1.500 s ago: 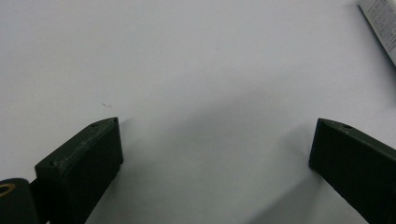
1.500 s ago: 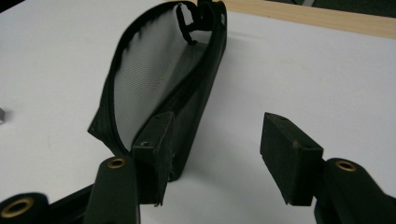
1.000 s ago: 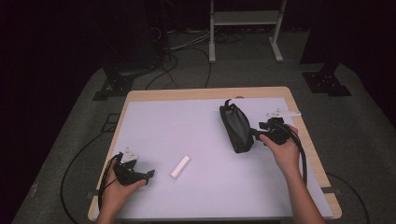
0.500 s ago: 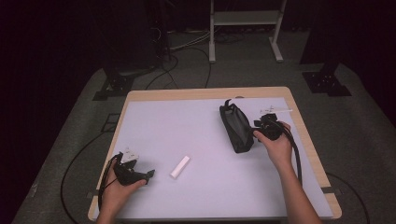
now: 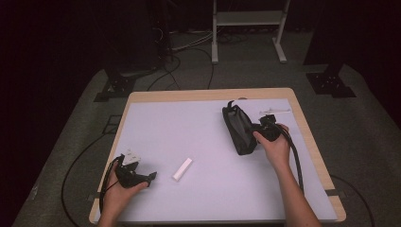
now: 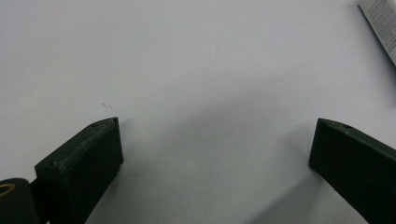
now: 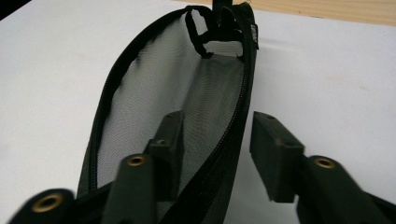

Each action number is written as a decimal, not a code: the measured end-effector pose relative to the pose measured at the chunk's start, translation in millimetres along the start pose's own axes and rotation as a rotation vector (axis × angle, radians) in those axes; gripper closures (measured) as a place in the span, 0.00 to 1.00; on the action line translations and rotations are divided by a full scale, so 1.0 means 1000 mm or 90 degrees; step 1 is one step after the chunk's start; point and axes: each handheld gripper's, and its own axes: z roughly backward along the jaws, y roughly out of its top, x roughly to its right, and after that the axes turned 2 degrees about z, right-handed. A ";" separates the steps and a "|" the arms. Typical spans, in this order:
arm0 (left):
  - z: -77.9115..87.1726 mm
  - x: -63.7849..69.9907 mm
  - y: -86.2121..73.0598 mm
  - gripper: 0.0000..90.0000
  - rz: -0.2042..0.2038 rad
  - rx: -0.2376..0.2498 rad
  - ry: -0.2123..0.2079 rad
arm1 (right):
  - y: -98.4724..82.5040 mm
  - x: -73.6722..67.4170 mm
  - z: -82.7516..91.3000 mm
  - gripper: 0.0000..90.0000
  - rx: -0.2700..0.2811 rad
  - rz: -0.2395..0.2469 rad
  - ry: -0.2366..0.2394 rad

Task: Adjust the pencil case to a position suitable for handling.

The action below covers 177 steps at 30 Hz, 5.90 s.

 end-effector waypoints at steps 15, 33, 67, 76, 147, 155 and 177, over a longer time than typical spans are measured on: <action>0.000 0.000 0.000 0.02 0.000 0.000 0.000 | 0.002 0.002 0.005 0.91 0.004 -0.016 -0.026; 0.000 0.000 0.000 0.02 0.000 0.001 0.001 | 0.002 0.003 0.021 0.98 0.022 0.006 -0.011; 0.000 0.000 0.000 0.02 0.000 0.000 0.000 | -0.020 -0.010 0.061 0.97 0.026 0.129 0.158; 0.000 0.000 0.000 0.02 0.000 0.000 0.000 | -0.025 -0.015 0.062 0.97 0.018 0.164 0.220; 0.000 0.000 0.000 0.02 0.000 0.000 0.000 | -0.027 -0.054 0.055 0.53 -0.021 0.242 0.305; 0.000 0.000 0.000 0.02 0.000 0.000 0.000 | -0.027 -0.040 0.061 0.41 0.008 0.214 0.264; 0.000 0.000 0.000 0.02 0.000 0.000 0.000 | -0.059 0.014 0.057 0.27 -0.030 0.141 0.034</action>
